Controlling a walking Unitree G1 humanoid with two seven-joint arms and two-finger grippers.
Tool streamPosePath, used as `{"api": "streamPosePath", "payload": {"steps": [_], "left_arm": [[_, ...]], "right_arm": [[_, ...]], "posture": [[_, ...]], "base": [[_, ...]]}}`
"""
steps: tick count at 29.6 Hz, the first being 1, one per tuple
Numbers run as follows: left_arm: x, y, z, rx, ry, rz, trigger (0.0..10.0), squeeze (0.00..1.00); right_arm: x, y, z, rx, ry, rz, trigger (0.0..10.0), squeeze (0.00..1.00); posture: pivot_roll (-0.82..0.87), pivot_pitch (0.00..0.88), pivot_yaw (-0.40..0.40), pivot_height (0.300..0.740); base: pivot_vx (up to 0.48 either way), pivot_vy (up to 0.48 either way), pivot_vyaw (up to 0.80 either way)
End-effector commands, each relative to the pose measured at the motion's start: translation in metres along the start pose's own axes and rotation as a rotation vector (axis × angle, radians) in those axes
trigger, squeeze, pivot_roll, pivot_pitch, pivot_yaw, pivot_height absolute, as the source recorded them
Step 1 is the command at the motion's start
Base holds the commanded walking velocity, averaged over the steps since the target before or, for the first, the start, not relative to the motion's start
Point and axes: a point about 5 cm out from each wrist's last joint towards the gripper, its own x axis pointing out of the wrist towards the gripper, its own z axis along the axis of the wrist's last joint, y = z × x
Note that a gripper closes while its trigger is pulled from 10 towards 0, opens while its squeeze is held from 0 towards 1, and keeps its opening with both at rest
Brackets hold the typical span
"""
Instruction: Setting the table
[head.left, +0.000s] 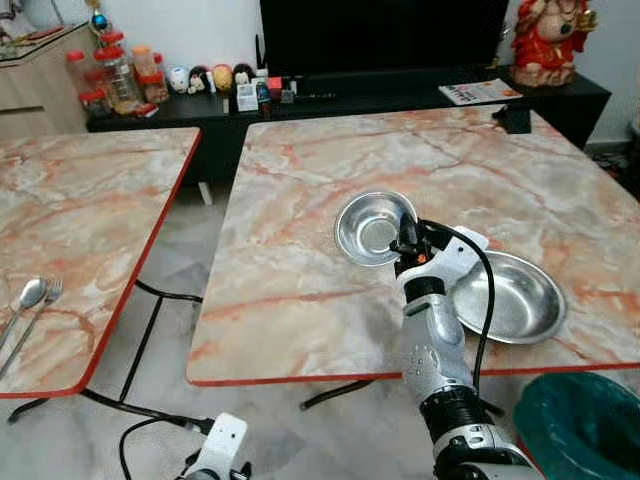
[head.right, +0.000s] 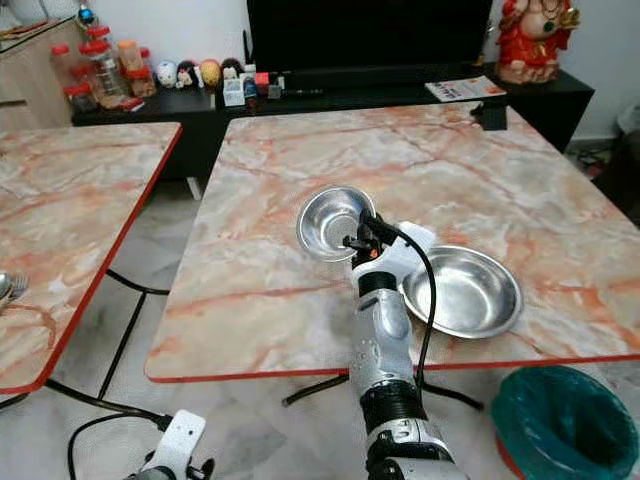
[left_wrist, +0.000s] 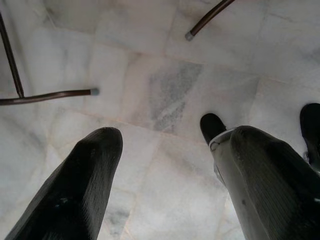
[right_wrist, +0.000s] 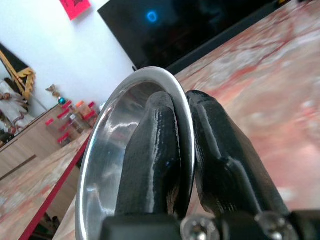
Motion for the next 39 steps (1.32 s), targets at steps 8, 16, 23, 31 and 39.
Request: {"api": "streamPosePath", "payload": {"steps": [8,16,23,31,39], "left_arm": [[-0.0008,-0.0051,-0.0044,0.016,0.013,-0.013,10.0,0.0],[-0.0009,-0.0053,-0.005,0.001,0.014,-0.007,10.0,0.0],[-0.0008,-0.0049,-0.0045,-0.011,0.012,-0.003,10.0,0.0],[-0.0005,-0.0031,-0.0024,-0.011,0.003,0.013,10.0,0.0],[-0.0004,-0.0025,-0.0024,-0.007,0.004,0.023,10.0,0.0]], "right_arm": [[0.0036,0.0093,0.0028,-0.002,-0.015,0.022,10.0,0.0],[0.0046,0.0107,0.0038,0.005,-0.015,0.027,10.0,0.0],[0.0044,0.0127,0.0023,0.014,-0.006,0.032,10.0,0.0],[0.0055,0.0138,0.0021,0.016,0.004,0.036,10.0,0.0],[0.0056,0.0156,0.0034,-0.011,-0.004,0.05,10.0,0.0]], "posture": [[0.03,0.0,0.057,0.74],[0.03,0.0,0.055,0.74],[0.03,0.0,0.051,0.74],[0.03,0.0,0.051,0.74],[0.03,0.0,0.05,0.74]], "base": [[0.0,-0.463,0.0],[0.0,-0.268,0.0],[0.0,0.0,0.0],[0.0,0.0,0.0],[0.139,0.0,0.13]]}}
